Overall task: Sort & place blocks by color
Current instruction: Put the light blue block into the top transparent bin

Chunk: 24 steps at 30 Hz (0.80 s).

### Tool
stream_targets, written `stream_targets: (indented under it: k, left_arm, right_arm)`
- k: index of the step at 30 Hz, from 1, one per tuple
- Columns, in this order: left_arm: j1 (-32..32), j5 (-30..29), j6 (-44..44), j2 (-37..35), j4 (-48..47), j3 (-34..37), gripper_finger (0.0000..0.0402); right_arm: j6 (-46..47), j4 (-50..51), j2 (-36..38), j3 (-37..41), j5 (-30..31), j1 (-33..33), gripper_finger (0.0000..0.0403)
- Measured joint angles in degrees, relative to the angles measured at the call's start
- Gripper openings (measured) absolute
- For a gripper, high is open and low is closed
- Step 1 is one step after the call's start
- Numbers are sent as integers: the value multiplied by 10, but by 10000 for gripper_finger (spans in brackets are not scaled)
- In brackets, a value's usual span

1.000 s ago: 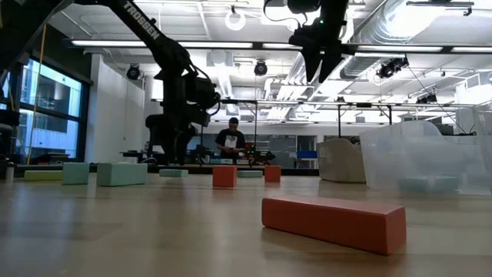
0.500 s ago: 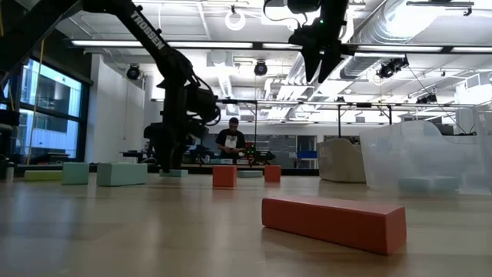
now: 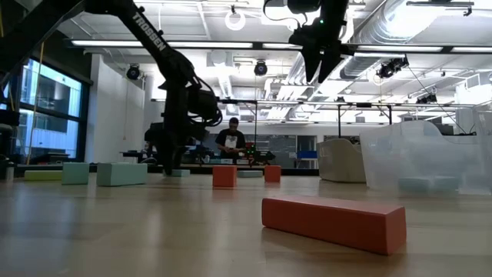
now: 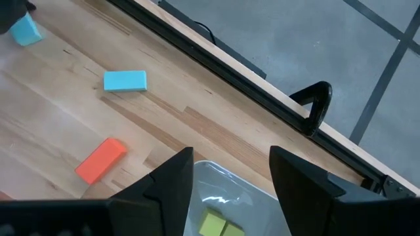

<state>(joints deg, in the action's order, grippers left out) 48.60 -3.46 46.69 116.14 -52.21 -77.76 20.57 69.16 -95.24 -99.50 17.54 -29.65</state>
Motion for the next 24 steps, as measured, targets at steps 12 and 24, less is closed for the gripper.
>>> stream_targets:
  k: [12,24]
  left_arm:
    - [-15,11,-2,0,-9,0,9]
    - [-19,74,-53,4,-9,-40,1]
  right_arm:
    - [4,0,0,0,0,0,190]
    - [-1,-5,0,0,-88,0,190]
